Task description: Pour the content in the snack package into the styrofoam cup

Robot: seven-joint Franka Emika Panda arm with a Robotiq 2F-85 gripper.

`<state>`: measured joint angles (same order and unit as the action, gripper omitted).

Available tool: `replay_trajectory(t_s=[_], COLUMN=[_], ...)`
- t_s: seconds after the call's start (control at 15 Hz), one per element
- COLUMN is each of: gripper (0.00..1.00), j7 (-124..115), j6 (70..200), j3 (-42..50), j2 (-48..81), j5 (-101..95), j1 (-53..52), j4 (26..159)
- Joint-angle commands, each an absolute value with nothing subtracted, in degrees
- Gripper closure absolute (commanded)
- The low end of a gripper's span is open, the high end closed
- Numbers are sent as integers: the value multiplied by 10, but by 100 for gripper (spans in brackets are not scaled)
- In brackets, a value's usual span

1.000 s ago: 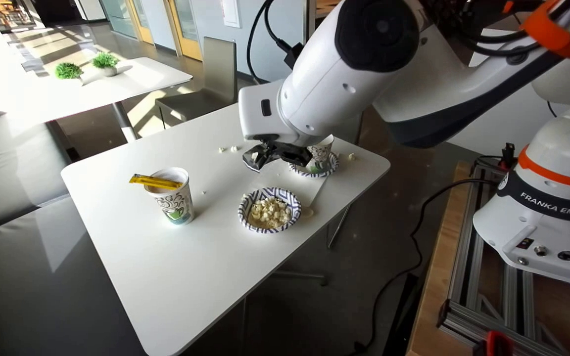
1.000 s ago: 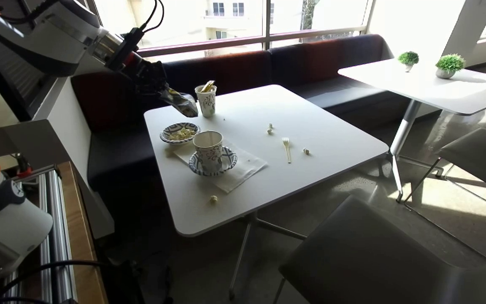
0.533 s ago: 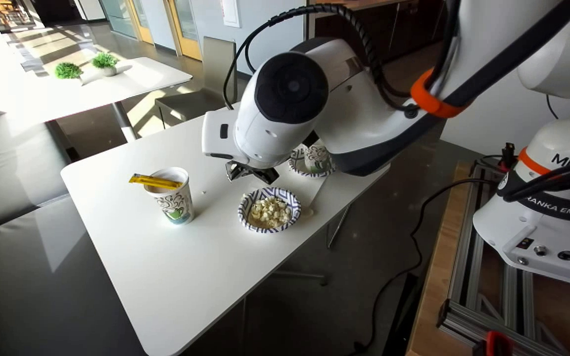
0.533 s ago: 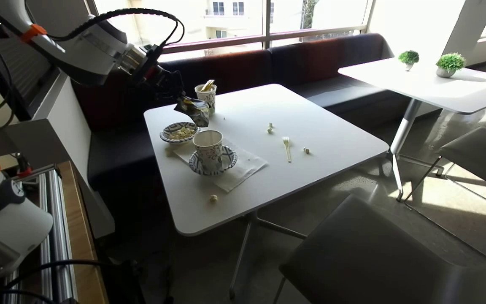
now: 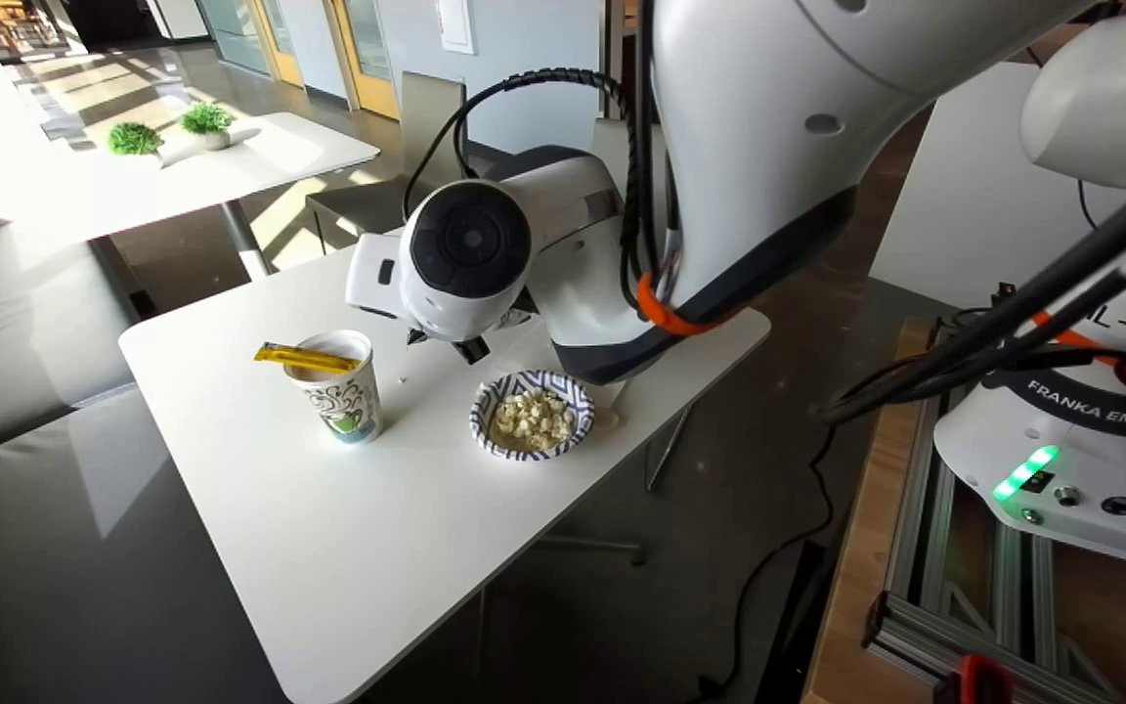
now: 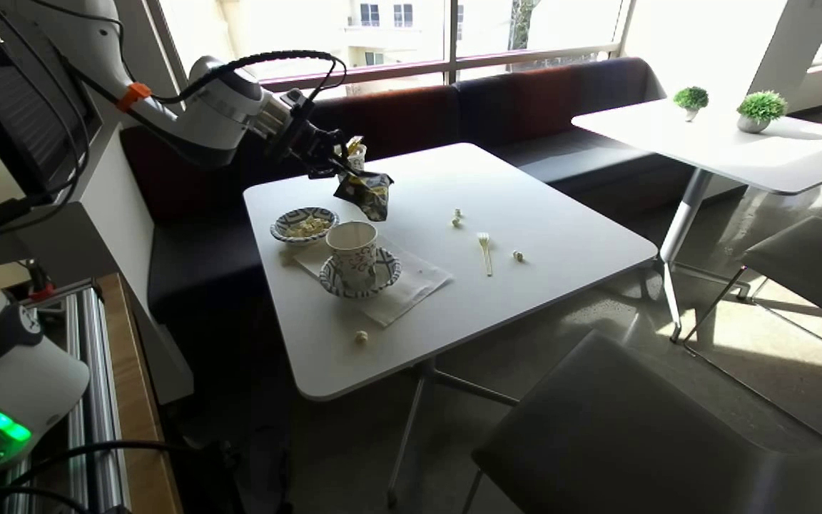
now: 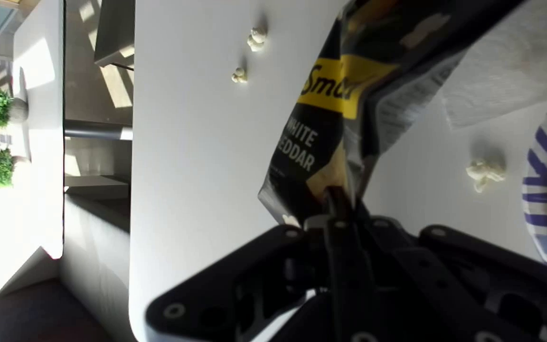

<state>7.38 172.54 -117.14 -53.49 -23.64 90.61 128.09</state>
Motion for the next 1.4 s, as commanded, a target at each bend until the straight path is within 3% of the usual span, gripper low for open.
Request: replay_trajectory(t_s=[0.0,0.2,0.27,0.4,0.73,1.0,1.33], gripper=[100,95,73,70,34,4,0], j7=[80,101,106,116,171,273,369], j6=[1738,1733,1728,1721,1692,1566,1363], j3=[-1182,-1203,-1207,-1214,-1217,-1220,-1175], j2=[-616,-623,-628,-632,-584,-490,-404], j5=[-199,-194,-193,-194,-208,-213,-201], j1=[942,971,978,987,991,985,949], j4=[1221,1195,1188,1179,1192,1206,1196])
